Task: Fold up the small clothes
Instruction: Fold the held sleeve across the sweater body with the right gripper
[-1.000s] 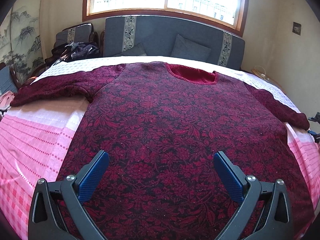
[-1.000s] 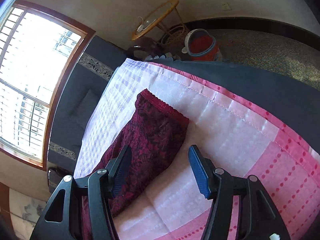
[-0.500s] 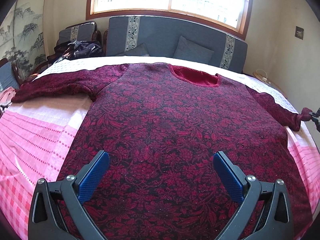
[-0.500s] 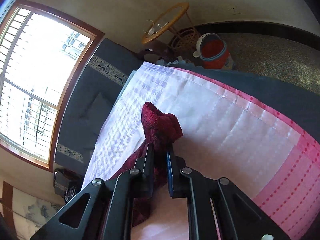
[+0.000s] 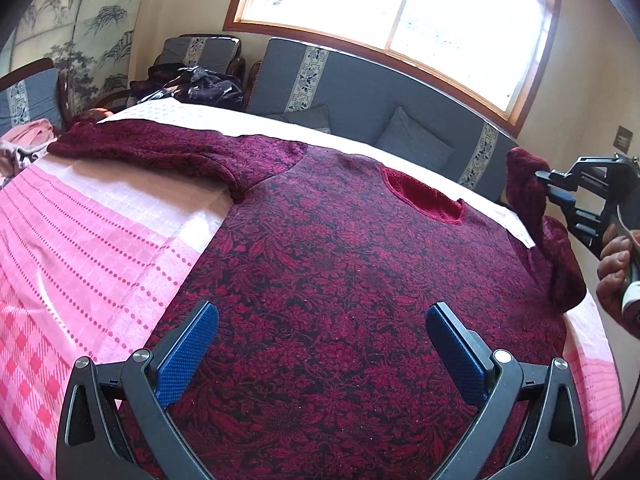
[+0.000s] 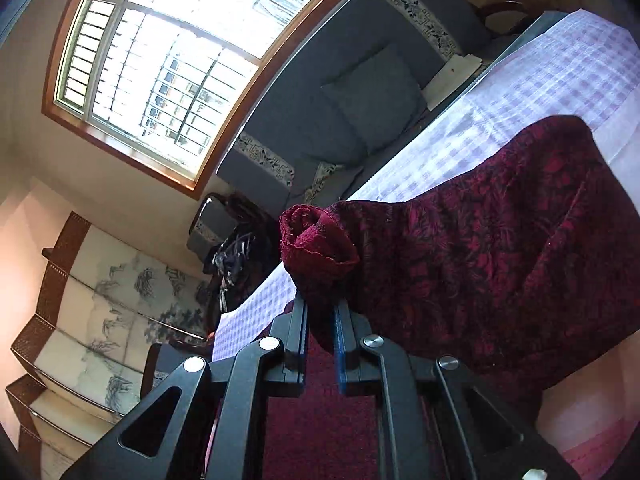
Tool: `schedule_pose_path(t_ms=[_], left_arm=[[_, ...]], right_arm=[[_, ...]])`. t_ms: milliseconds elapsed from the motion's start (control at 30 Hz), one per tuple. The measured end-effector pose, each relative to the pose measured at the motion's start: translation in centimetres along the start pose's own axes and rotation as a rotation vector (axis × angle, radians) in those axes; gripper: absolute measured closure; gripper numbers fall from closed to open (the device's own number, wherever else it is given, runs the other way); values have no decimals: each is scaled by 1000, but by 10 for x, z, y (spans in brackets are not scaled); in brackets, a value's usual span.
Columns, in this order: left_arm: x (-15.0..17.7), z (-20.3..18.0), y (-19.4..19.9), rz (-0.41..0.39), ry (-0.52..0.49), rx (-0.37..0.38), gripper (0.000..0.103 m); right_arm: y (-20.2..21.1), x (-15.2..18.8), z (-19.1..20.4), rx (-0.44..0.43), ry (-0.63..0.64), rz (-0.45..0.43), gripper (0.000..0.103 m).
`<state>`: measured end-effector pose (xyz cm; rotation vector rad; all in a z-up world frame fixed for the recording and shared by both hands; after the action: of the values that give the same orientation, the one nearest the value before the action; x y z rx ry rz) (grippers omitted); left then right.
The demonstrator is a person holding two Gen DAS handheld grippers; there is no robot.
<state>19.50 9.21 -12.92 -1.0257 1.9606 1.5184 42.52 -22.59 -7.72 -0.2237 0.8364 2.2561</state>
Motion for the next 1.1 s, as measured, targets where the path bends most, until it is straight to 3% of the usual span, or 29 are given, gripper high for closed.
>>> schedule_pose_path(t_ms=[133,267,467,533,567,633,867,1000,1100], left_arm=[[-2,25,-2,7,125,-17,0],[-1,39,-2,7,188,-30,0],[0,36,-2,8,173,-34,0],[0,38,-2,15,181,-30,0],[0,38,-3,20,191,-24,0],[1,43,-4,28,214,-9,0],[-26,71,5,47,233,55,0],[-67,127,9,44,286,-1,0],[-91,179,3,53,323,-69,1]], right_arm=[[-76,44,27,0,5,120,92],[-124,79,49,21,38,177,92],[-157,106,64,56,92,214,91],[-164,113,61,44,88,257,85],[-162,115,56,31,79,277,82],[-164,122,55,2,79,324,66],[-103,136,48,-83,120,288,64],[-65,165,37,-53,225,299,57],[-51,185,24,17,303,311,53]])
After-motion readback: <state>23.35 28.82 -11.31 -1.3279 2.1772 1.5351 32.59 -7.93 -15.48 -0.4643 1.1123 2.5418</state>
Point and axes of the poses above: each gripper's, at about its wrist camera, not at the fingertips, and y roughly against the way its jaws point, z to its left, x to its underside, the point moved 4 cm from there along -y, roughly the way its jaws point, and after that the axes turned 2 degrees about -y, right-handed, at the moved point
